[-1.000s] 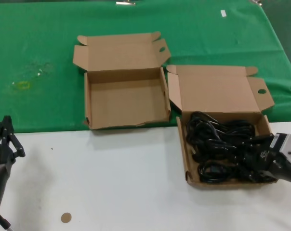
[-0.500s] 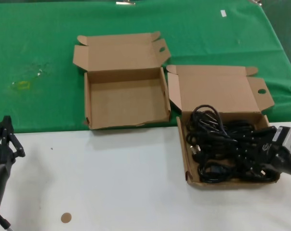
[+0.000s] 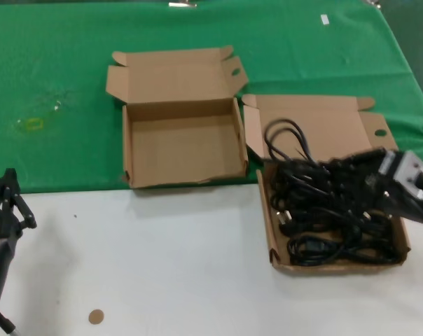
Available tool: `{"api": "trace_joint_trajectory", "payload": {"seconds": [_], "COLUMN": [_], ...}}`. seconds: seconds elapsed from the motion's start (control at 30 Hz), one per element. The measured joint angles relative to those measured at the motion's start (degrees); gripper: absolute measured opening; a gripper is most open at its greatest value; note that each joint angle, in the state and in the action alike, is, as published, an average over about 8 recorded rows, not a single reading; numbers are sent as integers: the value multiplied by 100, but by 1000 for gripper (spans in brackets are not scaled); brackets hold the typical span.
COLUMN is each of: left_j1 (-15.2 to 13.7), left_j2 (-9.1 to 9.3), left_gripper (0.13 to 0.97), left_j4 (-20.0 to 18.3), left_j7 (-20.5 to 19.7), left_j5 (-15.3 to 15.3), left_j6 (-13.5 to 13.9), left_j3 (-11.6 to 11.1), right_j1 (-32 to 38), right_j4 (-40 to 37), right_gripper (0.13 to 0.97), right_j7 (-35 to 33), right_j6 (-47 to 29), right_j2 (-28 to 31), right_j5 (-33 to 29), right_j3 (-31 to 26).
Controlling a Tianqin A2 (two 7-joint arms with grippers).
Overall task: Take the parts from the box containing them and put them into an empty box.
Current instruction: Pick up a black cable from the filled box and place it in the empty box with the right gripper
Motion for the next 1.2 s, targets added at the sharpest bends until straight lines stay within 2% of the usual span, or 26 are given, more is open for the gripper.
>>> {"api": "trace_joint_trajectory", "payload": {"seconds": [0.3,0.5,0.87,1.2], "left_j1": [0,0,0,0], "left_j2": [0,0,0,0], "left_gripper": [144,144,144,144], "left_j4": [0,0,0,0], "left_j7": [0,0,0,0], "left_j5": [0,0,0,0], "left_j6": [0,0,0,0], "left_j3": [0,0,0,0], "right_j1": [1138,1914,3072,3782], "right_j4": [-175,-604,-2080,-3747], "right_gripper": [220,220,219,219], "right_j7": [81,10,-327,-1103], "right_j6": [-605,-895,-946,-652], "right_j2": [-654,-1302,-2664,-3544], "right_j5": [-669,-1018,-1366,-1192], "right_j3": [-460,-806,-1335,-1544]}}
